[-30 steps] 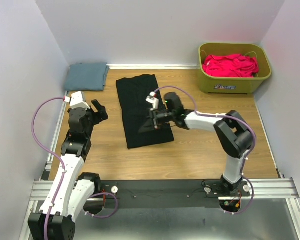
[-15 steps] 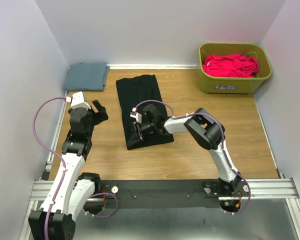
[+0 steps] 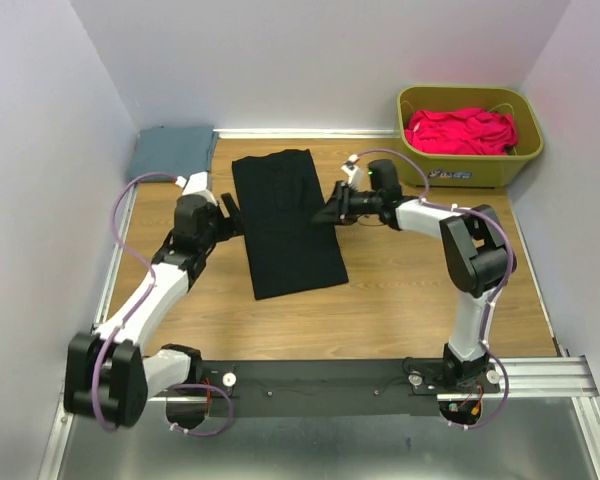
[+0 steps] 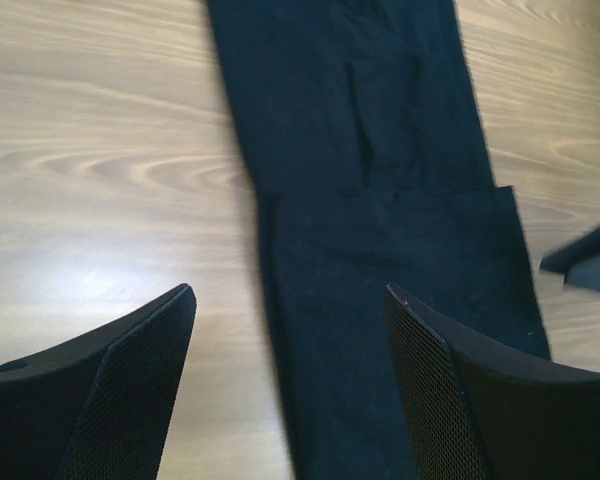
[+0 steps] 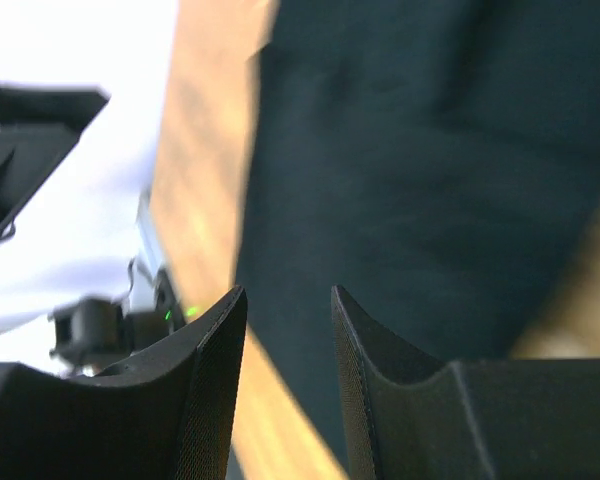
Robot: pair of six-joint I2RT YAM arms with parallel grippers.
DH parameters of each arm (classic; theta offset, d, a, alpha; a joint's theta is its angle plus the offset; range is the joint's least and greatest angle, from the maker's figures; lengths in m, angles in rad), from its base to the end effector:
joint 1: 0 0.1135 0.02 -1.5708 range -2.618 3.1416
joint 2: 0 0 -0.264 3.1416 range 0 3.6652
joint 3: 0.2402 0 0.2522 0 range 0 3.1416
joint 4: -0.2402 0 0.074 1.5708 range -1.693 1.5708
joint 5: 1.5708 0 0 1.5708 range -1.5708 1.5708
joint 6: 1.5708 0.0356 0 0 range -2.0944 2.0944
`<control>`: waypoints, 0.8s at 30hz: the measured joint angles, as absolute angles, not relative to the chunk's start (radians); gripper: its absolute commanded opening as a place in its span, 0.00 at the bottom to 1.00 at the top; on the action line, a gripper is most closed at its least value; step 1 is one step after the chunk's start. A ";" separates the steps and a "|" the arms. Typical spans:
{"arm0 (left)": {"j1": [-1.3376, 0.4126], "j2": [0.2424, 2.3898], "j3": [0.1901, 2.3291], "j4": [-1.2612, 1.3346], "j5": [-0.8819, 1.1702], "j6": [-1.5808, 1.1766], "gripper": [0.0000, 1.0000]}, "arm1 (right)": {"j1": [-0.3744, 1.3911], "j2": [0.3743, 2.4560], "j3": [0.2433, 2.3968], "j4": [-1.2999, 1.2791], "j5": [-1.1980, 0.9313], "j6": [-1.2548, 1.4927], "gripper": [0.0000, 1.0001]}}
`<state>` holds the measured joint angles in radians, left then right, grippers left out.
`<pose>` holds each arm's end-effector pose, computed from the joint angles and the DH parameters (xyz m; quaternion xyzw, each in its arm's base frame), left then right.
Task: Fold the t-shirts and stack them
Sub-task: Fold the tshirt
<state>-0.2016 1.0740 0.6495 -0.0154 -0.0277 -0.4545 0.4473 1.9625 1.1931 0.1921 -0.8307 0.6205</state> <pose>0.2366 -0.0473 0.2527 -0.1138 0.8366 -0.1615 0.5109 0.3679 0.2056 0.1767 -0.1220 0.8180 0.5273 0.1948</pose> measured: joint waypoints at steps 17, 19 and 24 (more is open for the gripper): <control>-0.229 1.695 0.895 0.142 0.135 -0.549 0.82 | 0.333 2.234 1.378 0.170 -0.812 0.619 0.46; -0.229 1.720 0.895 0.140 0.140 -0.560 0.82 | 0.332 2.233 1.358 0.183 -0.812 0.620 0.46; -0.235 1.755 0.902 0.149 0.159 -0.585 0.82 | 0.332 2.179 1.265 0.214 -0.786 0.608 0.46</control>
<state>-0.2348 1.7546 0.9024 0.1490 0.1589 -0.5846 0.3325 2.1788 1.2652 0.2138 -0.7856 0.6083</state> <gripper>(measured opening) 0.817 0.460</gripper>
